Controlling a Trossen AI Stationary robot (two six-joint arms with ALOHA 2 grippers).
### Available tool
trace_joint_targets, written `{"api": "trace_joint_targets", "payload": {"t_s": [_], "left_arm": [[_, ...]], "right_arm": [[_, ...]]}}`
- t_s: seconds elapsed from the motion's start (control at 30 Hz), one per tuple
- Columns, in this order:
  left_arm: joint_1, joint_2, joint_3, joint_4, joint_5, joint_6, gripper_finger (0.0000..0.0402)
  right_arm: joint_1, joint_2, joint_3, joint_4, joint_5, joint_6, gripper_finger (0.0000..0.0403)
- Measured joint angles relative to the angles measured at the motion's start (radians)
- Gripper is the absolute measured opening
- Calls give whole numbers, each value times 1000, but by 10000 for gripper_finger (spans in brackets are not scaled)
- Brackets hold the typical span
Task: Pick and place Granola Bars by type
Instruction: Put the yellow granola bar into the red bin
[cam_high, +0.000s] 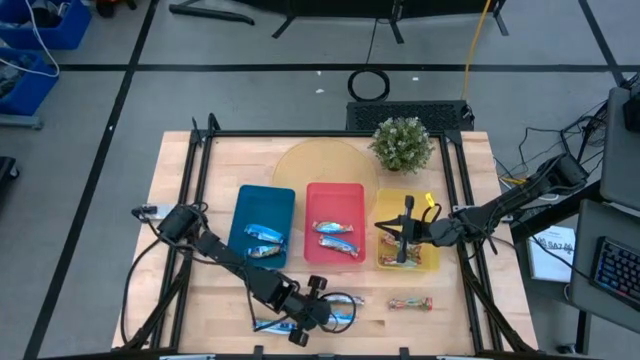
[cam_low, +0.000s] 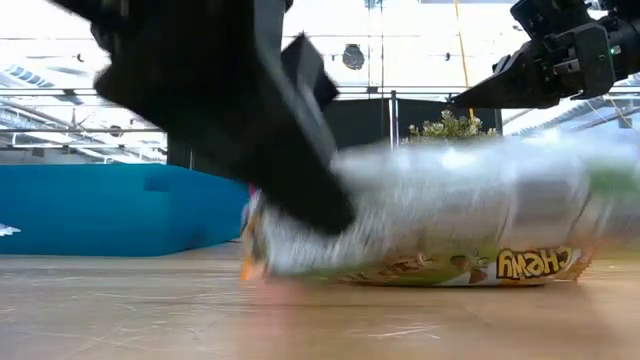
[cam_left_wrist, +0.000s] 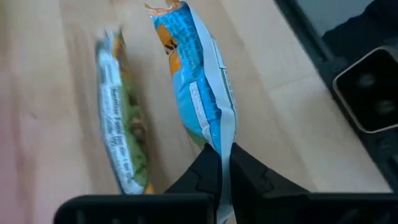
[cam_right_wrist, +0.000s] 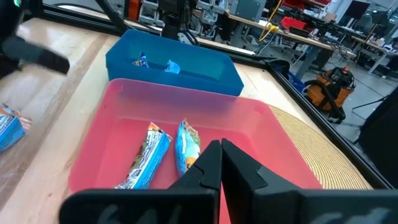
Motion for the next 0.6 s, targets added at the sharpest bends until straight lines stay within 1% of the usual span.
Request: {"api": "trace_joint_targets", "payload": {"t_s": [0.1,0.17,0.33,0.43,0.5,0.6], "left_arm": [[-13,-44,0,-26,-31,32,39],[-22,-85,0,-63,-73,57,42],[-19,-241,1,-189,-208,124,15],[21,-317,1,-284,-328,132,18],[63,-340,1,-323,-402,132,26],[139,-339,-7,-357,-426,133,24]], "right_arm": [[0,0,0,5,0,0,0],[0,0,0,3,0,0,0],[0,0,0,-5,0,7,0],[0,0,0,-6,0,25,0],[0,0,0,-6,0,26,0],[0,0,0,-5,0,26,0]]}}
